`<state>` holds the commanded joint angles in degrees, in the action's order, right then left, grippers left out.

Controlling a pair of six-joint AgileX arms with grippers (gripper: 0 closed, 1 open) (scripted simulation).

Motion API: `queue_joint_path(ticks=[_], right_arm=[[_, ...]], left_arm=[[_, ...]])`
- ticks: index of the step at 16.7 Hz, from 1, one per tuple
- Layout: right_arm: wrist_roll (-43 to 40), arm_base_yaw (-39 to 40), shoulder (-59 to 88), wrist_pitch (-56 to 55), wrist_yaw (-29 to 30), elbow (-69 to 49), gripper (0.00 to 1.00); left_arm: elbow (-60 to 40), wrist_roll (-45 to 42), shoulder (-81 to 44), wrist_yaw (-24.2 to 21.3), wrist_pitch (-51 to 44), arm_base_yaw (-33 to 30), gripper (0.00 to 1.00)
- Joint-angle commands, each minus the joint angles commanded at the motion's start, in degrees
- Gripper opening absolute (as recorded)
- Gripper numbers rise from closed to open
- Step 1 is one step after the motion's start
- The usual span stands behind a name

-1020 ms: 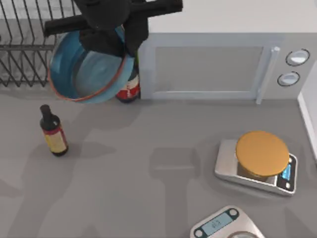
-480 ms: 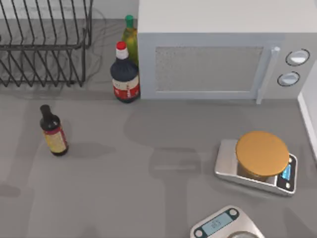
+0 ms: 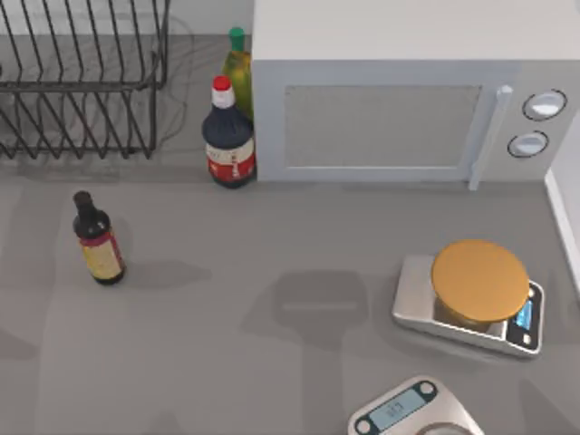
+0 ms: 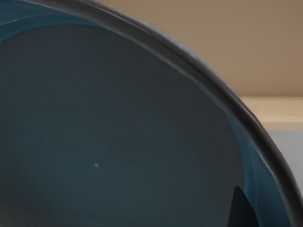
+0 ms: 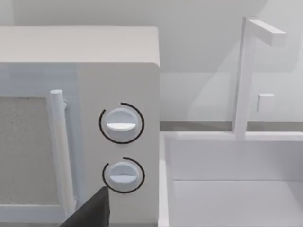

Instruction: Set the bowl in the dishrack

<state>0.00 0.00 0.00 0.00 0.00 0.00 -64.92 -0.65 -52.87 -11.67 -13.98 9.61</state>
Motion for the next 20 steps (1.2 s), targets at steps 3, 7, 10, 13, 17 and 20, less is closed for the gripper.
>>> queue_joint_path(ticks=[3, 7, 10, 13, 17, 20], right_arm=[[0.00, 0.00, 0.00, 0.00, 0.00, 0.00, 1.00], [0.00, 0.00, 0.00, 0.00, 0.00, 0.00, 1.00], [0.00, 0.00, 0.00, 0.00, 0.00, 0.00, 1.00], [0.00, 0.00, 0.00, 0.00, 0.00, 0.00, 1.00], [0.00, 0.00, 0.00, 0.00, 0.00, 0.00, 1.00], [0.00, 0.00, 0.00, 0.00, 0.00, 0.00, 1.00]], left_arm=[[1.12, -0.08, 1.86, -0.19, 1.05, 0.77, 0.00], [0.88, -0.13, 1.60, -0.09, 1.04, 0.53, 0.00], [0.99, -0.10, -2.10, 0.03, 4.87, -0.01, 0.00], [1.76, -0.08, -10.54, 0.63, 13.92, -0.99, 0.00], [4.57, -0.42, -25.08, 2.16, 31.41, -2.62, 0.00], [7.41, -0.63, -35.39, 3.54, 45.43, -3.90, 0.00]])
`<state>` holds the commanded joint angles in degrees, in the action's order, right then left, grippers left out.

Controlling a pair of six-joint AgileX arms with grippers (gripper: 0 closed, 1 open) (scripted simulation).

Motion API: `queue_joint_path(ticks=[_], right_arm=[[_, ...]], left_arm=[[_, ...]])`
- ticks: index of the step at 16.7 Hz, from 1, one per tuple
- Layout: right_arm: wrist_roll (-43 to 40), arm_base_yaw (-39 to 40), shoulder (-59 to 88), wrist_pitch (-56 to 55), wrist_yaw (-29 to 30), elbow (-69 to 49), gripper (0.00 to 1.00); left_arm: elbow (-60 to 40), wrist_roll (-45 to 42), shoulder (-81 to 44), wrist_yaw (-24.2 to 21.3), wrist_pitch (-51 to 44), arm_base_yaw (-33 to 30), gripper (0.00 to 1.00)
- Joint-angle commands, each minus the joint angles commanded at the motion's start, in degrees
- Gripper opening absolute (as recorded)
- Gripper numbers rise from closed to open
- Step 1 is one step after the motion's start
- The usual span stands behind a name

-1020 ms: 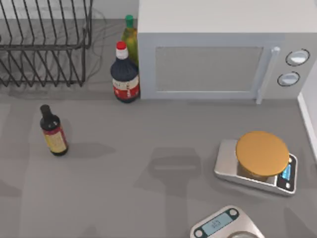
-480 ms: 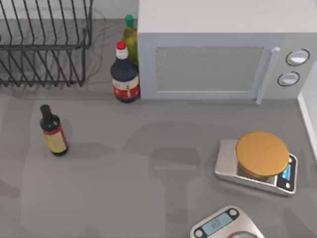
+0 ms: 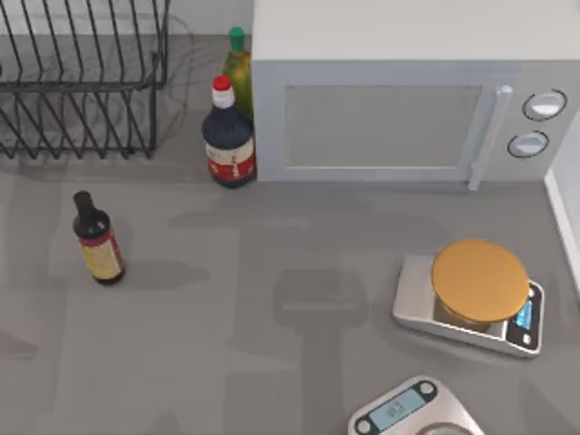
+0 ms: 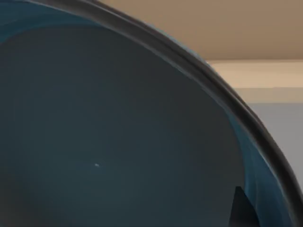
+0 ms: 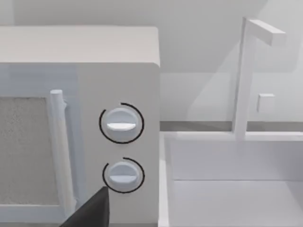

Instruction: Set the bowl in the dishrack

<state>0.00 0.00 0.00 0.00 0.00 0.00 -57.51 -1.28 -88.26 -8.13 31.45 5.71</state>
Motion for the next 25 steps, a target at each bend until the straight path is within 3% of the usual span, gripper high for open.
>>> queue_joint_path(ticks=[5, 11, 24, 25], right_arm=[[0.00, 0.00, 0.00, 0.00, 0.00, 0.00, 1.00], [0.00, 0.00, 0.00, 0.00, 0.00, 0.00, 1.00], [0.00, 0.00, 0.00, 0.00, 0.00, 0.00, 1.00], [0.00, 0.00, 0.00, 0.00, 0.00, 0.00, 1.00]], left_arm=[[3.97, 0.29, -11.07, 1.83, 14.54, -1.65, 0.00], [4.58, 0.37, -12.32, 2.08, 16.12, -1.89, 0.00], [4.58, 0.37, -12.32, 2.08, 16.12, -1.89, 0.98], [4.58, 0.37, -12.32, 2.08, 16.12, -1.89, 1.00]])
